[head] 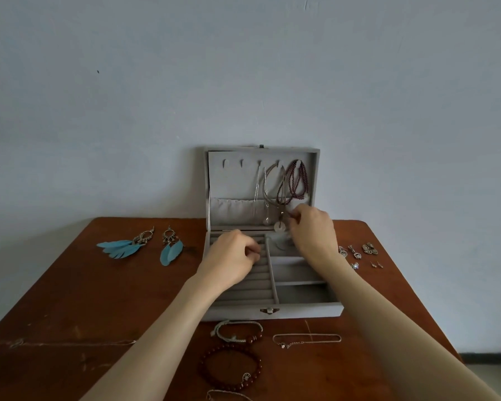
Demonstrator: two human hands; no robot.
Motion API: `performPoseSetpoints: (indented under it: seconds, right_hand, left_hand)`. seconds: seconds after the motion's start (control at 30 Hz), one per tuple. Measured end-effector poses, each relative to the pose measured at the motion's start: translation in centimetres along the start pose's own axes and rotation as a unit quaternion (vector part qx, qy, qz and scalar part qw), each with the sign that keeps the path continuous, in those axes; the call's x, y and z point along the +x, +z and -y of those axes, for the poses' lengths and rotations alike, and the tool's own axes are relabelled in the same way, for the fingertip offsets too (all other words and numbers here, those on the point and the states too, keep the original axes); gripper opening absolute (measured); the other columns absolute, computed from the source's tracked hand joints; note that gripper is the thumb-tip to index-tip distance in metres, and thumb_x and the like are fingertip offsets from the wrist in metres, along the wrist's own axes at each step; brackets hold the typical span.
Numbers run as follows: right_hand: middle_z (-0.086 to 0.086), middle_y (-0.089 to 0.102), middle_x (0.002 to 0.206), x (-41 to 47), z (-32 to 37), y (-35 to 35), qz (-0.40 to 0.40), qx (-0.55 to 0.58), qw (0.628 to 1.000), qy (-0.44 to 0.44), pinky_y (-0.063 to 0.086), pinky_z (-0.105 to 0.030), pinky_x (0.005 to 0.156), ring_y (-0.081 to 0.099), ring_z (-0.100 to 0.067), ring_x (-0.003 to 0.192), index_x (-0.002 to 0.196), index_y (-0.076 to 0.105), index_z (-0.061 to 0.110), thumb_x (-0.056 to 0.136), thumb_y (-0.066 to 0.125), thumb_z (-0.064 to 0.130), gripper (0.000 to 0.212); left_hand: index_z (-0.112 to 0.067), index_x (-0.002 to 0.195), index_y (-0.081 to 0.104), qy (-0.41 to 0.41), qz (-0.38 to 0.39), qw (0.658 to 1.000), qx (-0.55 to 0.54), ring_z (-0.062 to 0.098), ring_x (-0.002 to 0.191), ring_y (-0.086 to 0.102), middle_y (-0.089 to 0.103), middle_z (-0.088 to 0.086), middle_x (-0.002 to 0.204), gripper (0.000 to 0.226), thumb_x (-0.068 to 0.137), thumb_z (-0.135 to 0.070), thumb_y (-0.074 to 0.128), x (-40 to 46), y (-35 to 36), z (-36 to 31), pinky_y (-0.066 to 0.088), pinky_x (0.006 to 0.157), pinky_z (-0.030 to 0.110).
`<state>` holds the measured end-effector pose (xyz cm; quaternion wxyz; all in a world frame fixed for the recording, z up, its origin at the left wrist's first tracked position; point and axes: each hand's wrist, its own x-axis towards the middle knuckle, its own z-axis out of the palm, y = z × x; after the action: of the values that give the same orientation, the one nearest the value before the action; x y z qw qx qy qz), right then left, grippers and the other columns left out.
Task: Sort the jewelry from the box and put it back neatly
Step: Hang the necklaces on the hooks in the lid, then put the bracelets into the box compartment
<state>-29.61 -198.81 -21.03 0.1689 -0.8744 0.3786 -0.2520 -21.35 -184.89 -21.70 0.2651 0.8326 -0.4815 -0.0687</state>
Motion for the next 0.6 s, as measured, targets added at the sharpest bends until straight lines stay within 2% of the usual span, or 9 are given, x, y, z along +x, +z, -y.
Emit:
performPoseSetpoints:
  seconds: [0.07,0.13,0.17,0.27,0.47,0.53,0.6]
  right_hand:
    - [-0.017,0.066,0.103,-0.3,0.0,0.3,0.032,-0.031,0.999,-0.017,0.038,-0.03,0.069,0.059,-0.036,0.097,0.104,0.066,0.01,0.09,0.05,0.019,0.024]
    - [-0.015,0.067,0.102,-0.7,0.1,0.5,0.077,-0.029,0.996,-0.032,0.044,-0.032,0.075,0.059,-0.037,0.099,0.106,0.066,0.015,0.09,0.05,0.024,0.024]
    - [-0.013,0.068,0.103,-0.9,0.2,0.6,0.093,-0.015,0.995,-0.036,0.047,-0.034,0.081,0.058,-0.036,0.102,0.11,0.065,0.017,0.089,0.051,0.024,0.025]
    - [-0.008,0.068,0.109,-2.0,0.2,0.3,0.112,0.022,0.992,-0.044,0.044,-0.036,0.094,0.056,-0.031,0.109,0.12,0.06,0.017,0.09,0.053,0.022,0.031]
    - [-0.006,0.067,0.106,-5.3,0.5,-1.8,0.083,0.085,0.989,-0.091,0.041,-0.024,0.086,0.06,-0.019,0.097,0.12,0.059,0.013,0.091,0.053,0.018,0.03]
    - [-0.002,0.065,0.102,-7.1,1.0,-2.8,0.091,0.11,0.983,-0.119,0.042,-0.018,0.082,0.058,-0.013,0.091,0.12,0.059,0.014,0.092,0.054,0.017,0.029]
    - [0.004,0.062,0.098,-9.1,1.4,-3.6,0.09,0.134,0.977,-0.141,0.042,-0.01,0.076,0.057,-0.008,0.087,0.116,0.062,0.015,0.091,0.055,0.017,0.026]
  left_hand:
    - [-0.019,0.115,0.064,0.008,0.016,1.0,0.013,0.013,0.104,0.052,0.056,0.0,0.116,0.026,0.091,-0.022,0.056,-0.1,0.0,0.2,0.042,0.086,0.024]
    - [-0.019,0.116,0.064,0.016,0.032,0.999,0.02,0.016,0.109,0.05,0.054,0.0,0.117,0.027,0.091,-0.022,0.056,-0.3,-0.1,0.5,0.043,0.093,0.031]
    - [-0.019,0.117,0.063,0.021,0.038,0.999,0.024,0.016,0.11,0.05,0.053,0.0,0.118,0.027,0.092,-0.022,0.055,-0.5,-0.2,0.6,0.042,0.095,0.031]
    - [-0.018,0.121,0.061,0.039,0.06,0.997,0.04,0.015,0.114,0.048,0.052,-0.001,0.122,0.029,0.093,-0.022,0.052,-1.2,-0.6,0.7,0.038,0.095,0.025]
    - [-0.017,0.133,0.049,0.063,0.134,0.984,0.102,0.016,0.132,0.036,0.042,-0.002,0.143,0.036,0.098,-0.021,0.042,-3.0,-1.7,0.4,0.027,0.108,0.028]
    - [-0.02,0.134,0.048,0.064,0.132,0.984,0.097,0.014,0.134,0.036,0.042,-0.003,0.144,0.037,0.098,-0.02,0.041,-4.0,-2.2,0.2,0.026,0.11,0.028]
    - [-0.023,0.131,0.051,0.061,0.098,0.992,0.055,0.011,0.128,0.044,0.05,-0.005,0.138,0.035,0.097,-0.019,0.044,-5.5,-2.8,0.0,0.033,0.105,0.024]
